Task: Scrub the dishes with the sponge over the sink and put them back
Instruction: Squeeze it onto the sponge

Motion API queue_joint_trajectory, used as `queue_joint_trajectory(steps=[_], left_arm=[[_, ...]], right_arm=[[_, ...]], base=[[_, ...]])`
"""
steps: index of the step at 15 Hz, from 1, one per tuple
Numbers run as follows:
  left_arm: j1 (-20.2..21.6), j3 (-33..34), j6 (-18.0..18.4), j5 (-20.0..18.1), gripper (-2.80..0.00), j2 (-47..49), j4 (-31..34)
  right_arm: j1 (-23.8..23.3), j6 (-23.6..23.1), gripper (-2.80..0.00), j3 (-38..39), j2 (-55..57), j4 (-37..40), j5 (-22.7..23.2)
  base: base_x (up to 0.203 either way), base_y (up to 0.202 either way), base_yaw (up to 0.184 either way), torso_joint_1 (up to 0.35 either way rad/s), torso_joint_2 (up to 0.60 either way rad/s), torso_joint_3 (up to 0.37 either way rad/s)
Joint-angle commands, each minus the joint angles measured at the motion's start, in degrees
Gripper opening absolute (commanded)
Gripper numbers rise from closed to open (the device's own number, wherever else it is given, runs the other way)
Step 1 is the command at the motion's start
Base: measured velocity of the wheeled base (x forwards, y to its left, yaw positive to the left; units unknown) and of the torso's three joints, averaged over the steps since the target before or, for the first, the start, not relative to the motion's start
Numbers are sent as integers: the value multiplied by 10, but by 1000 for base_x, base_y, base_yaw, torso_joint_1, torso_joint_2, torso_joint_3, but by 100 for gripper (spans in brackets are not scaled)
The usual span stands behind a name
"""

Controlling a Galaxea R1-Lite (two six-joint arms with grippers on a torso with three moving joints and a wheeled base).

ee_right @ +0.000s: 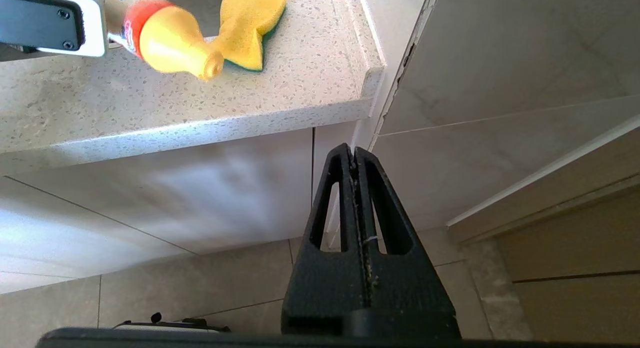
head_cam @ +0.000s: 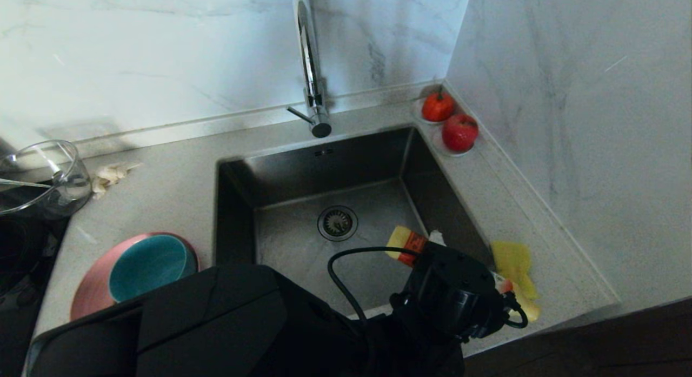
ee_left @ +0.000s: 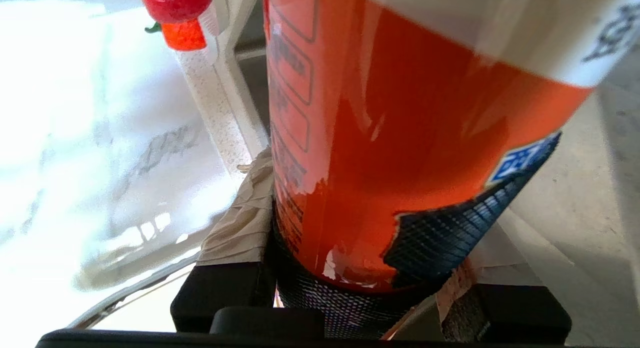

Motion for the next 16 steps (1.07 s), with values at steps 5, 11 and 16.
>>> queue_joint_trajectory(steps=[5, 11, 16], left_arm=[[8, -18, 0, 45, -280, -2, -4], [9, -107, -13, 105, -280, 40, 4], [12, -155, -14, 163, -280, 76, 22]], right_arm=[[0, 0, -280, 0, 0, 0, 0], [0, 0, -280, 0, 0, 0, 0], [0, 0, -280, 0, 0, 0, 0]], base=[[0, 0, 0, 0, 0, 0], [0, 0, 0, 0, 0, 0], [0, 0, 0, 0, 0, 0]])
